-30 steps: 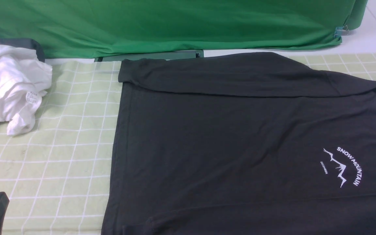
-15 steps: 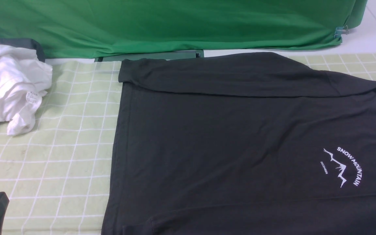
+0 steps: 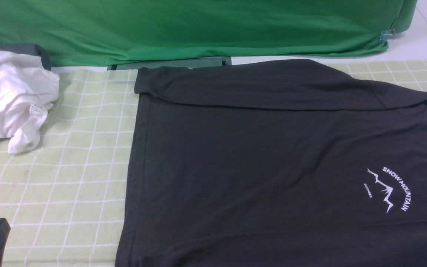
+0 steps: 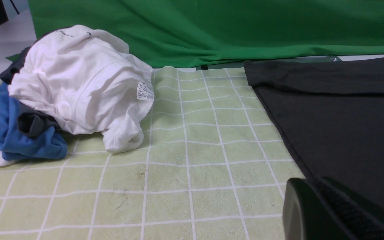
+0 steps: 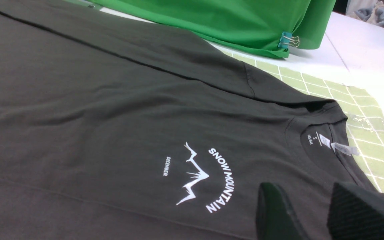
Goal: Fold a long-sleeved shirt over a green coffee tablecloth.
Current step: 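Grasp the left edge of the dark T-shirt lying flat on the table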
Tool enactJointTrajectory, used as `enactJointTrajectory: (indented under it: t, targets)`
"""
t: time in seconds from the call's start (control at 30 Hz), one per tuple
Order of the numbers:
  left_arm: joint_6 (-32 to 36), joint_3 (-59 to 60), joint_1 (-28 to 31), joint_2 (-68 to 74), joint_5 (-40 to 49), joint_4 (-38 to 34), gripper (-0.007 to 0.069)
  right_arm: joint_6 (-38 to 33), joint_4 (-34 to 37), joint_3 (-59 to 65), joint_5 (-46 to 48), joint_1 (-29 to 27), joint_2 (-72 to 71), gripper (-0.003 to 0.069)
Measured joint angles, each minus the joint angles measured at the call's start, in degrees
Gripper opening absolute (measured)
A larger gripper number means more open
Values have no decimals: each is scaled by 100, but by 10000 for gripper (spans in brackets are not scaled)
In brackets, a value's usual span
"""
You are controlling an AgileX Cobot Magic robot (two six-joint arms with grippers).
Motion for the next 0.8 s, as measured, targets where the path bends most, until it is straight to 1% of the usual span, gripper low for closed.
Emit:
enactJointTrajectory:
  t: [0.17, 0.27, 0.33, 0.37, 0.4, 0.43, 0.47, 0.53, 0.57, 0.63, 0.67, 0.8]
  targets:
    - [0, 0, 0, 0, 0, 0, 17, 0, 0, 0, -6, 0, 0, 244]
    - [7, 0, 0, 0, -118, 63, 17, 0, 0, 0, -220, 0, 0, 244]
    - [-410, 0, 0, 0, -493, -515, 17, 273, 177, 0, -561, 0, 0, 244]
    - [-771, 0, 0, 0, -703, -1117, 17, 523, 376, 0, -711, 0, 0, 244]
    - [-1086, 0, 0, 0, -871, -1813, 17, 966, 644, 0, -906, 0, 0, 244]
    - [-1538, 0, 0, 0, -1090, -2507, 17, 1511, 934, 0, -1116, 0, 0, 244]
    - [-1799, 0, 0, 0, -1207, -3126, 17, 1973, 1131, 0, -1281, 0, 0, 244]
    - [-2212, 0, 0, 3, -1341, -3910, 17, 3042, 1401, 0, -1596, 0, 0, 244]
    - [-2314, 0, 0, 0, -1375, -4112, 17, 3433, 1474, 0, -1712, 0, 0, 244]
    - [-2414, 0, 0, 0, -1417, -4165, 17, 3839, 1569, 0, -1841, 0, 0, 244]
    - [-2431, 0, 0, 0, -1441, -4062, 17, 3975, 1584, 0, -1866, 0, 0, 244]
    - [-2457, 0, 0, 0, -1537, -3625, 17, 4135, 1615, 0, -1926, 0, 0, 244]
